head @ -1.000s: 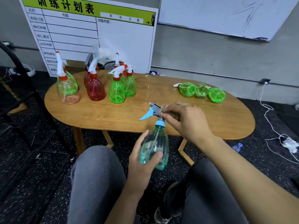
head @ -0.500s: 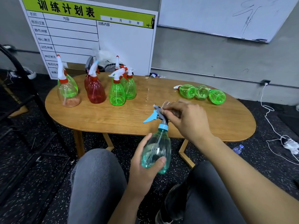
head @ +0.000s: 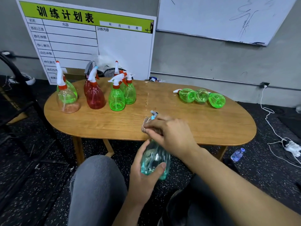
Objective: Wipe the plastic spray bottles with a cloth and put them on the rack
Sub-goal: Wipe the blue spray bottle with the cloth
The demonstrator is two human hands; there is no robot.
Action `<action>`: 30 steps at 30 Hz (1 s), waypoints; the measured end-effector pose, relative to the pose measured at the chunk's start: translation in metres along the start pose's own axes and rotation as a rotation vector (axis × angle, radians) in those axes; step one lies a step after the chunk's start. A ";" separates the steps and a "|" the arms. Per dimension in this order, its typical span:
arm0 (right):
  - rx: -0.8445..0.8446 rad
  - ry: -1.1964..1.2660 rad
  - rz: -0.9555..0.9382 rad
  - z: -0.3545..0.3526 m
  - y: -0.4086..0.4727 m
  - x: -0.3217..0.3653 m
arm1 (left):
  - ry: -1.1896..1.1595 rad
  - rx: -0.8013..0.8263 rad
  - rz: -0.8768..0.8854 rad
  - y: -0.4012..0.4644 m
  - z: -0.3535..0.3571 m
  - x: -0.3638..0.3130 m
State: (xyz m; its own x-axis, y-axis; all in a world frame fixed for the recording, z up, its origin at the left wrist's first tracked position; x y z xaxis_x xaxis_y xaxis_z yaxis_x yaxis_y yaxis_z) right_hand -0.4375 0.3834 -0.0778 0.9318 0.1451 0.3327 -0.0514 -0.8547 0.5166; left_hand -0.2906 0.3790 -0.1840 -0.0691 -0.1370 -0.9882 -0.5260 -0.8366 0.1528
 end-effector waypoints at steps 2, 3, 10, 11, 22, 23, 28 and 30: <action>-0.090 -0.024 0.068 -0.007 0.005 -0.007 | 0.009 0.004 0.014 0.000 0.000 -0.002; -0.150 -0.049 0.120 -0.011 0.007 -0.012 | 0.012 0.009 0.020 0.000 0.001 -0.002; -0.112 -0.061 0.125 -0.015 0.006 -0.013 | 0.016 0.011 0.022 0.000 0.001 -0.001; -0.158 -0.077 0.151 -0.018 0.007 -0.016 | 0.014 0.019 0.024 -0.001 0.001 -0.002; -0.160 -0.066 0.197 -0.024 0.006 -0.030 | -0.016 0.018 0.021 -0.002 0.000 -0.004; -0.101 -0.049 0.171 -0.021 0.004 -0.028 | -0.018 0.006 0.016 -0.002 0.000 -0.003; -0.163 -0.059 0.189 -0.024 0.001 -0.033 | -0.013 0.006 0.020 -0.002 0.000 -0.005; -0.073 -0.015 0.156 -0.023 0.000 -0.033 | -0.020 -0.001 0.015 -0.002 0.000 -0.005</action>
State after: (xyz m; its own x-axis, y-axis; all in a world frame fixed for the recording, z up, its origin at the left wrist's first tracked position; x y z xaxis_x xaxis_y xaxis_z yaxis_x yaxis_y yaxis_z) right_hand -0.4764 0.3902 -0.0710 0.9156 0.0052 0.4021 -0.2217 -0.8276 0.5157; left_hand -0.2894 0.3817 -0.1798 -0.0935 -0.1391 -0.9859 -0.5243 -0.8349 0.1675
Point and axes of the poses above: each hand's wrist, its own y-axis towards the middle knuckle, its own z-axis out of the palm, x = y × z, the point moved 1 cm from there along y, towards the middle knuckle, and after that the axes turned 12 degrees about y, right-handed, at the moved point
